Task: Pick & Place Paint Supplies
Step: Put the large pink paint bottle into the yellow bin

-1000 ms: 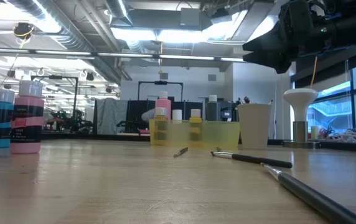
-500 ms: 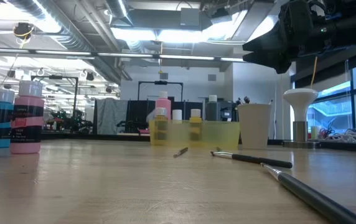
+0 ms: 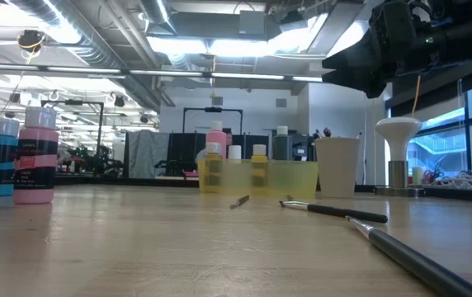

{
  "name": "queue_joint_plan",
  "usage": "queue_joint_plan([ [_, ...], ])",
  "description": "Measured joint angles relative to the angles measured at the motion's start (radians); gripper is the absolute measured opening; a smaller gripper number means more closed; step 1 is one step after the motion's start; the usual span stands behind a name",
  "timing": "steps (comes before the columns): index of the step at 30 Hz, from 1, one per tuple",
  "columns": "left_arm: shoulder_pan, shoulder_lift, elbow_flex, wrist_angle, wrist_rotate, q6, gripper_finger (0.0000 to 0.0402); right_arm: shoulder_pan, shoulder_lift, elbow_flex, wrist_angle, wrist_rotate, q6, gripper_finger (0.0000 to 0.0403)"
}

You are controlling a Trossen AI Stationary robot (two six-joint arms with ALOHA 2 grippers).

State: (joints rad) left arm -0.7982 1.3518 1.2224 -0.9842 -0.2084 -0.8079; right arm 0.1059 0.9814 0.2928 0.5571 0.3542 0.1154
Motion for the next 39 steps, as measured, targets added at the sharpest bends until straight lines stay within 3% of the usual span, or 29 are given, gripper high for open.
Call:
queue_joint_plan([
  [8,0.000,0.000,0.000,0.031,0.010,-0.003,0.0210,0.000,0.000,0.000,0.000,0.000,0.000,0.0245],
  [18,-0.003,0.000,0.000,0.031,0.124,-0.068,0.0212,0.000,0.000,0.000,0.000,0.001,0.000,0.0245],
  [39,-0.035,-0.001,-0.039,0.014,0.042,-0.016,0.0209,0.000,0.000,0.000,-0.022,0.003,0.000,0.0245],
])
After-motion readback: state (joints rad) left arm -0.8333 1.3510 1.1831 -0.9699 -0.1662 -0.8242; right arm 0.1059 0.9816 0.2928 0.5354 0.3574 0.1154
